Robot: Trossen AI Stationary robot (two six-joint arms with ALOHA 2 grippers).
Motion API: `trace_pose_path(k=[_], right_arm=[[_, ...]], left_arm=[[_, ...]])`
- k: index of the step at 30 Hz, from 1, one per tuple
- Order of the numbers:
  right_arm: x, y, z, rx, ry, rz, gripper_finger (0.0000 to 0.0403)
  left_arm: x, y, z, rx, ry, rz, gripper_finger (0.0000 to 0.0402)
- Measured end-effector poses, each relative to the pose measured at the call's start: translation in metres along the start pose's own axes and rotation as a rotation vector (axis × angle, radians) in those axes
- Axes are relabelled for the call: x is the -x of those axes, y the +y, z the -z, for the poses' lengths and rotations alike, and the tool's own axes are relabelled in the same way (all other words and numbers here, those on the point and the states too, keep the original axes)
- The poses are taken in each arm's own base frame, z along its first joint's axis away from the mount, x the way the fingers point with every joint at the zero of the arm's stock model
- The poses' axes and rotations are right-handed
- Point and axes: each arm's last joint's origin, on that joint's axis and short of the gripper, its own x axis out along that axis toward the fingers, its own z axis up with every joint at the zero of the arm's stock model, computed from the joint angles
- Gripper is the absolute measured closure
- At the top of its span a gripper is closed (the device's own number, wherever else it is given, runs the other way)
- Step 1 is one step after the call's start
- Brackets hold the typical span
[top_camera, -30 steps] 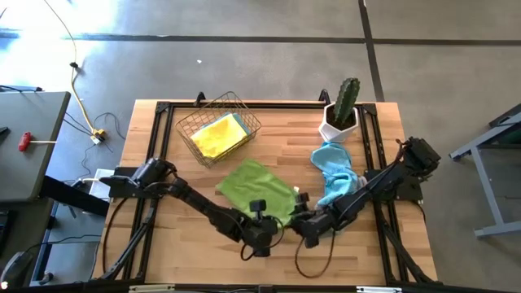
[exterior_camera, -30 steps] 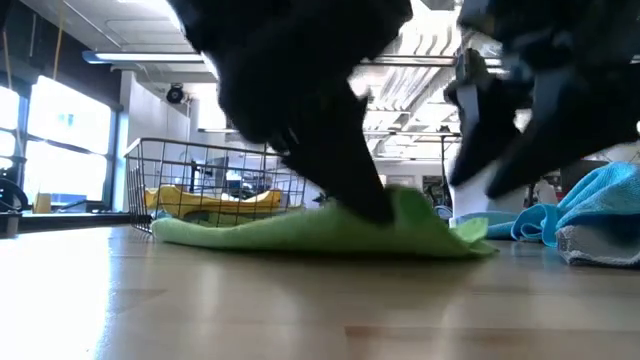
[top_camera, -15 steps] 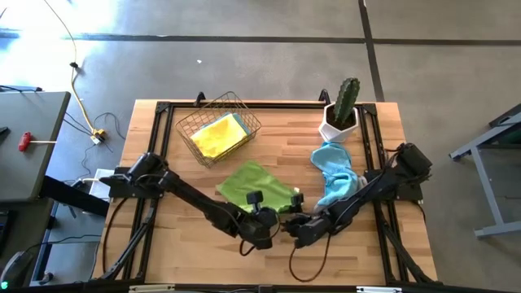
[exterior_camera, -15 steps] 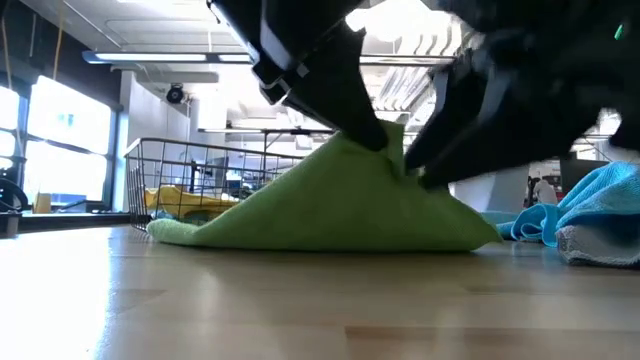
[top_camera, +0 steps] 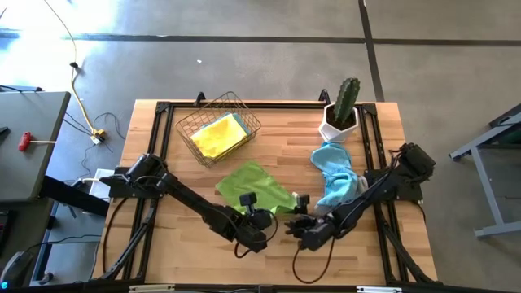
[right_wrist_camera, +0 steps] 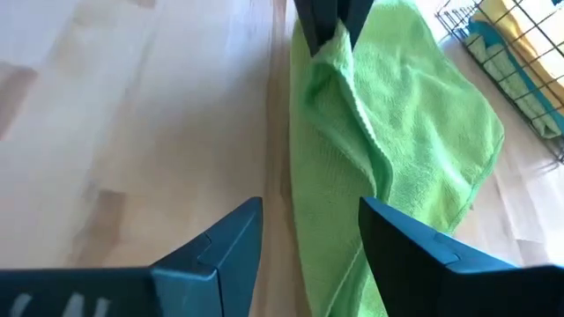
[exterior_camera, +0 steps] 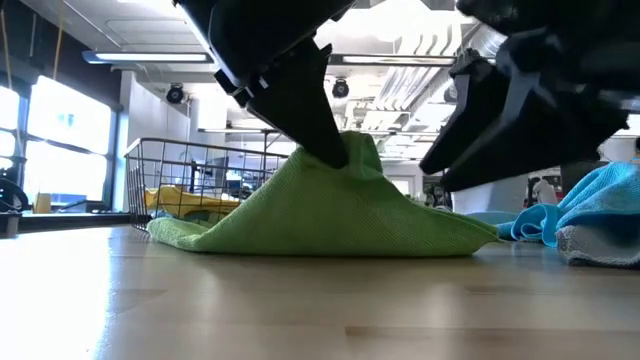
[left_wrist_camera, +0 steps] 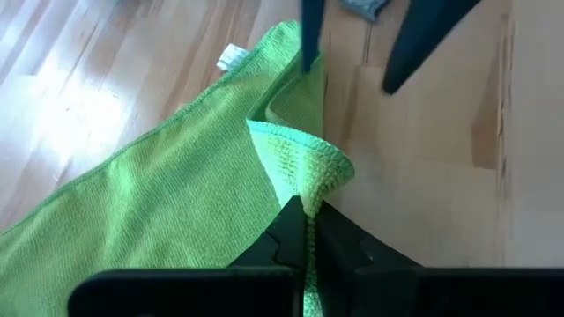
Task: Fold microfiber towels
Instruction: Fold the green microfiber towel
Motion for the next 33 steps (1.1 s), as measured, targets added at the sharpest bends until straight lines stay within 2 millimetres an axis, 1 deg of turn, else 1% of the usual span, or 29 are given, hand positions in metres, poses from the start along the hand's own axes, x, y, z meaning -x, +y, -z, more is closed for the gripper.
trace_pose_path(k=[3,8,12,19,28,33], right_arm=[[0.003,0.003,-0.001,-0.033,-0.018,0.001,0.0220],[-0.006,0.003,0.005,-0.074,-0.001,0.085,0.0220],[-0.011,0.001,0.007,-0.103,0.007,0.102,0.0220],[-0.016,-0.003,0.006,-0.144,0.027,0.052,0.0220],[-0.015,0.000,0.007,-0.179,0.035,0.006,0.0221],[-0.024,0.006,0.017,-0.200,0.059,-0.006,0.0238]], left_arm=[[0.000,0.001,0.000,0.002,-0.001,-0.003,0.0401],[0.000,-0.001,-0.001,0.004,-0.014,0.009,0.0401],[0.004,-0.007,0.001,-0.011,-0.017,0.022,0.0401],[0.013,-0.016,0.006,-0.020,-0.045,0.016,0.0401],[0.022,-0.025,0.013,0.000,-0.072,-0.013,0.0401],[0.029,-0.027,0.017,0.009,-0.078,-0.036,0.0401]])
